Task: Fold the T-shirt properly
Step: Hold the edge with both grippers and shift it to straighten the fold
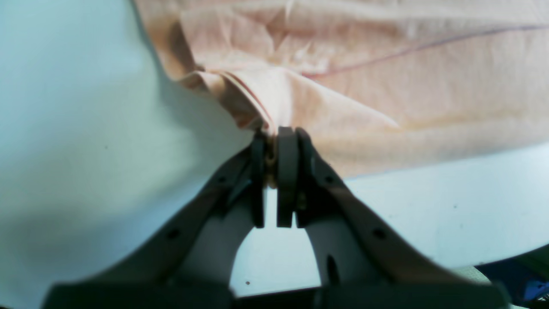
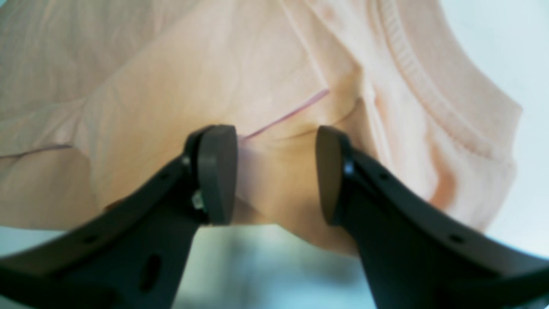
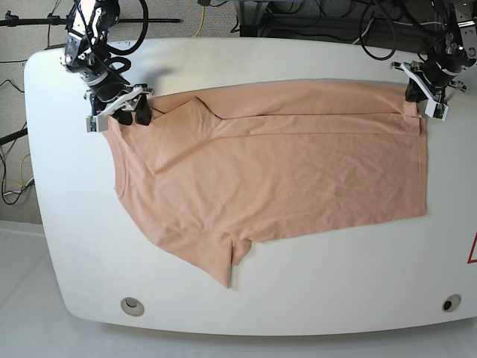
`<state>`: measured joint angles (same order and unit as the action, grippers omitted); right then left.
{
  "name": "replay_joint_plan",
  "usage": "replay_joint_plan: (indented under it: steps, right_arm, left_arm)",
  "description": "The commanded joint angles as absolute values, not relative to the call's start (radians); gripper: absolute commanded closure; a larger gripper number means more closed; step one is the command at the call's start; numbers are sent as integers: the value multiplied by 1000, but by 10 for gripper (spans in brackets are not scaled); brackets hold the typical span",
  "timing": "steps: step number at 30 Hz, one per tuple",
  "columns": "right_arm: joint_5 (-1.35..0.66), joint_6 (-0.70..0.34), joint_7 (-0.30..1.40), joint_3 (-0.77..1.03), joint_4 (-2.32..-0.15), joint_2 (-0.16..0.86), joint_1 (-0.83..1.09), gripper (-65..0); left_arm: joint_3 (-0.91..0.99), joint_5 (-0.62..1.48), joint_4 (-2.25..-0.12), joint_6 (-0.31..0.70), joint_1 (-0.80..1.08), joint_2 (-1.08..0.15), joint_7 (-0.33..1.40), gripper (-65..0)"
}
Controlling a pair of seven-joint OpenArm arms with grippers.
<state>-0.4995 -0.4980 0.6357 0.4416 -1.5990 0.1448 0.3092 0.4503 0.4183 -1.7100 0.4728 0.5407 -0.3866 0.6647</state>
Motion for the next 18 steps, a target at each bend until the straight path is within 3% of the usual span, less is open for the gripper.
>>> replay_joint_plan:
  steps: [1,18]
  right_arm:
    - [-489,-494,638,447,-1604,155,301,-289]
    - [-513,-498,644,444,-1615,116,375,-292]
  left_arm:
    - [460,419,-1722,474,546,-402,654,-4]
    - [449,417,-1714,470,534,-401,669,0]
